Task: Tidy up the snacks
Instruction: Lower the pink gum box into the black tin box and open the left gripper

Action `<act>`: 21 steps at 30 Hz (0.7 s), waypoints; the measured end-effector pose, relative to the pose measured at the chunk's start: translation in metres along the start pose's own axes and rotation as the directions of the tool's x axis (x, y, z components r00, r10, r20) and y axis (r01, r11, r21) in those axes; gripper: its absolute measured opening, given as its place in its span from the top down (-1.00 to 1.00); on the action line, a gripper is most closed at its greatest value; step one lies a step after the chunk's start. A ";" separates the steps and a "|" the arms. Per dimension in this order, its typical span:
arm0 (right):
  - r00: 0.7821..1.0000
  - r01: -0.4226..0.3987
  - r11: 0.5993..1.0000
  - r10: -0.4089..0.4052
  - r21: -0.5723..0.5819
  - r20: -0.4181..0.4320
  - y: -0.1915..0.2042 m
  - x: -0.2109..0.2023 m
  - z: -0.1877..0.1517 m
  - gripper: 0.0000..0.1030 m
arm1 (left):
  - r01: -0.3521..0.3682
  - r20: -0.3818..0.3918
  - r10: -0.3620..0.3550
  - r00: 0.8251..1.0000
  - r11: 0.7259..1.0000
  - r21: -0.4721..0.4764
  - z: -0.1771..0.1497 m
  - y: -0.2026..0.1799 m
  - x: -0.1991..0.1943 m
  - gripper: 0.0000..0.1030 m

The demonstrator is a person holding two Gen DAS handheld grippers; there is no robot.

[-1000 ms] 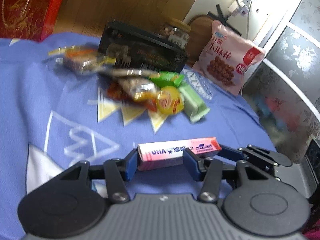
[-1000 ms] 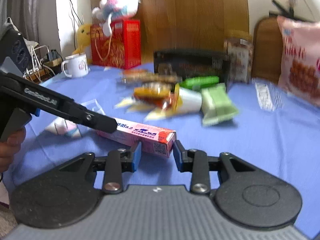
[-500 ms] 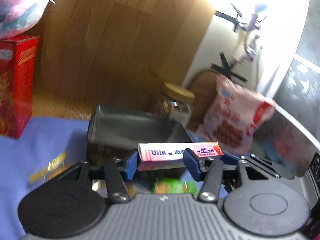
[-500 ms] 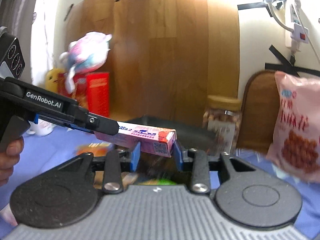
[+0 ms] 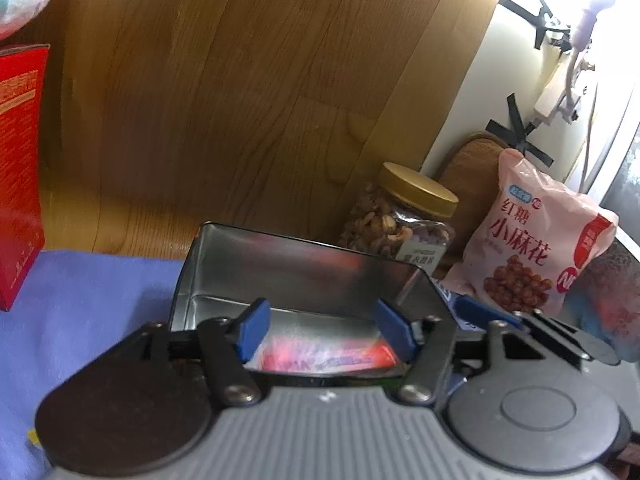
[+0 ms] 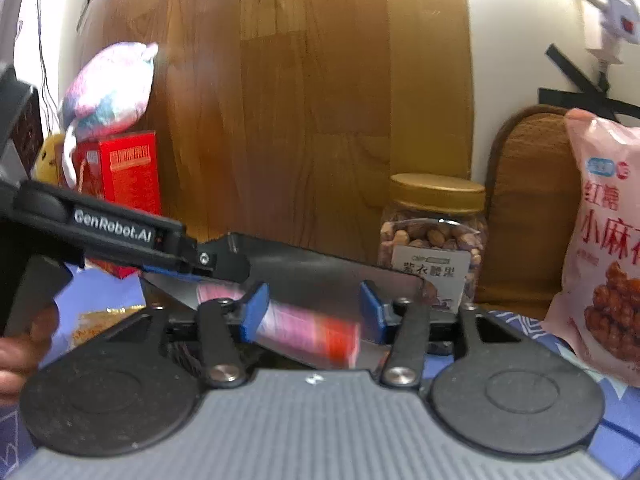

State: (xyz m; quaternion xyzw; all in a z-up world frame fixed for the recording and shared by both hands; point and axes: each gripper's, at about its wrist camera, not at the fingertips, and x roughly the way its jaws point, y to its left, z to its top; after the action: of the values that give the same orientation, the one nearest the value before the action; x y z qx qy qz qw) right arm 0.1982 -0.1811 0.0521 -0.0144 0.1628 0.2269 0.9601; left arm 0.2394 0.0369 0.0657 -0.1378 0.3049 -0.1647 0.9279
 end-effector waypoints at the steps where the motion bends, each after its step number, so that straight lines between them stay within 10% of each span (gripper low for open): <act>1: 1.000 0.000 1.000 0.000 0.009 0.014 -0.001 -0.008 0.000 -0.08 | -0.002 0.007 0.002 1.000 1.000 0.001 -0.002 -0.001 -0.005 -0.19; 15: 0.961 -0.096 0.891 0.199 0.444 -0.191 -0.038 -0.033 -0.064 0.00 | 0.086 -0.086 -0.088 0.992 0.996 -0.017 -0.089 -0.024 -0.051 -0.11; 21: 0.940 -0.190 0.910 0.277 0.369 -0.197 0.005 -0.053 -0.073 0.02 | 0.084 -0.068 -0.089 0.994 0.994 -0.068 -0.105 -0.019 -0.085 -0.11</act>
State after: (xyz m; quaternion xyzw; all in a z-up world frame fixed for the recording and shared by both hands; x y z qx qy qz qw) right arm 0.1290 -0.2065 0.0005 0.1457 0.3178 0.3053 0.8857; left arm 0.1062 0.0369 0.0348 -0.1750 0.3365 -0.1994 0.9036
